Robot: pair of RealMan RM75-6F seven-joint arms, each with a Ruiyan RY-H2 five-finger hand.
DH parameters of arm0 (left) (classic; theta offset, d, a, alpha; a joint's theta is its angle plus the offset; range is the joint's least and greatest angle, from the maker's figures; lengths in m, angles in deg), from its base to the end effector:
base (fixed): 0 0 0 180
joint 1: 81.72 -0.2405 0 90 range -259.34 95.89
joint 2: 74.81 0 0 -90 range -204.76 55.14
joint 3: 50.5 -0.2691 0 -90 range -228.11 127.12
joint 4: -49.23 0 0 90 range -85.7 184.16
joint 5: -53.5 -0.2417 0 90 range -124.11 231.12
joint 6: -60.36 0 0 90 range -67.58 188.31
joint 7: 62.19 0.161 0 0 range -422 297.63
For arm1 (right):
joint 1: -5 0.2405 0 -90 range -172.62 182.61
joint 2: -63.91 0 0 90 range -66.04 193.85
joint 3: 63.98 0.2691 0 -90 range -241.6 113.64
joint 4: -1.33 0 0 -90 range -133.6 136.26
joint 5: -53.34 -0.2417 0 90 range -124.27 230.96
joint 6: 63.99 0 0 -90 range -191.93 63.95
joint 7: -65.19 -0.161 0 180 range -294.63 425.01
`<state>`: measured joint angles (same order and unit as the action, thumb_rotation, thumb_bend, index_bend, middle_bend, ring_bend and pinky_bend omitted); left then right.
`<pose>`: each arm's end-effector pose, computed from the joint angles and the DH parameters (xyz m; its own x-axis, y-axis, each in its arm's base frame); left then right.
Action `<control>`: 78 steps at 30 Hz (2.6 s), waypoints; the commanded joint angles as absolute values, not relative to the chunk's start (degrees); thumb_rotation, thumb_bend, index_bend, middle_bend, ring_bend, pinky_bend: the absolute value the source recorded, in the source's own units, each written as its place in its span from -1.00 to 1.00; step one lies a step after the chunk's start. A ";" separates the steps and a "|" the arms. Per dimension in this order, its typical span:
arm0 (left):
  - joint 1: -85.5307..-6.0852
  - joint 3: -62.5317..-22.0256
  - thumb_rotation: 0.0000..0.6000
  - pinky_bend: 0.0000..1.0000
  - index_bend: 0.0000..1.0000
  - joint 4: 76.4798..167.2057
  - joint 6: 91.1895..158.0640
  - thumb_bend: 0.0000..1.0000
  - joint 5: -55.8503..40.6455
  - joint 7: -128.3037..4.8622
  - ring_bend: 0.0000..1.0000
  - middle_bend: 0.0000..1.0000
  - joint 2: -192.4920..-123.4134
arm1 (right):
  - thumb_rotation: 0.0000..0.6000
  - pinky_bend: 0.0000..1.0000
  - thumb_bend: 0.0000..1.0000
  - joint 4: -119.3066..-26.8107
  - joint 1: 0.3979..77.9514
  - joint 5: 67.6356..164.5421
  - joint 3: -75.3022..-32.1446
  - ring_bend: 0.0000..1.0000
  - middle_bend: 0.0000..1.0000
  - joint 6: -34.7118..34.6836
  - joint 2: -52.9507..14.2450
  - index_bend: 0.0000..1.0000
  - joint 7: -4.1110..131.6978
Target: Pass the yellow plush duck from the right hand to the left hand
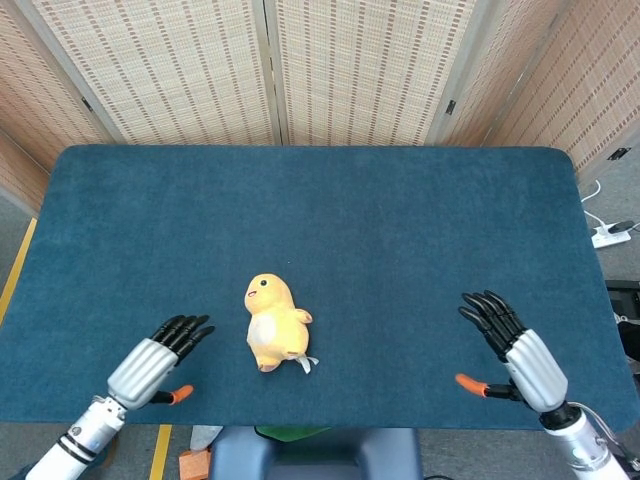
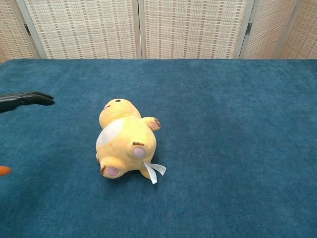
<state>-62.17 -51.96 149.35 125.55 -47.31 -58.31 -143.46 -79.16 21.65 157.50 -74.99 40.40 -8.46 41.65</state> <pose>-0.2234 0.2235 0.0265 0.4378 0.2921 0.8503 0.8205 -0.5165 -0.2450 -0.2773 -0.1969 0.1012 0.0294 -0.0541 0.9981 -0.8457 -0.5337 -0.0040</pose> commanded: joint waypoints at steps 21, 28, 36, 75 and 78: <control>-44.67 -42.13 1.00 -0.57 -0.88 140.68 106.54 -0.52 -23.67 -32.27 -0.92 -0.92 -168.58 | 1.00 -1.00 -1.00 -78.42 16.20 161.46 -73.28 -1.00 -1.00 43.71 -0.94 -1.00 33.13; -48.25 -45.15 1.00 1.00 0.41 134.15 123.10 0.33 -35.29 -37.93 0.40 0.56 -174.08 | 1.00 -1.00 -1.00 -78.66 15.87 162.35 -72.95 -1.00 -1.00 42.74 -0.66 -1.00 32.98; -53.04 -50.49 1.00 1.00 0.49 132.17 139.08 0.44 -47.75 -41.24 0.48 0.65 -169.95 | 1.00 -1.00 -1.00 -79.68 15.99 163.25 -73.24 -1.00 -1.00 39.99 -0.21 -1.00 34.10; -59.98 -58.57 1.00 -0.58 -1.00 127.49 132.61 -0.53 -41.79 -64.89 -1.00 -1.00 -150.82 | 1.00 -1.00 -0.87 -84.58 14.86 163.75 -73.46 -1.00 -1.00 31.89 -2.35 -1.00 42.99; -60.92 -58.54 1.00 -0.60 -1.00 131.49 134.90 -0.53 -42.40 -63.53 -1.00 -1.00 -148.25 | 1.00 -1.00 -0.86 -84.40 14.66 164.09 -73.49 -1.00 -1.00 32.37 -2.26 -1.00 42.63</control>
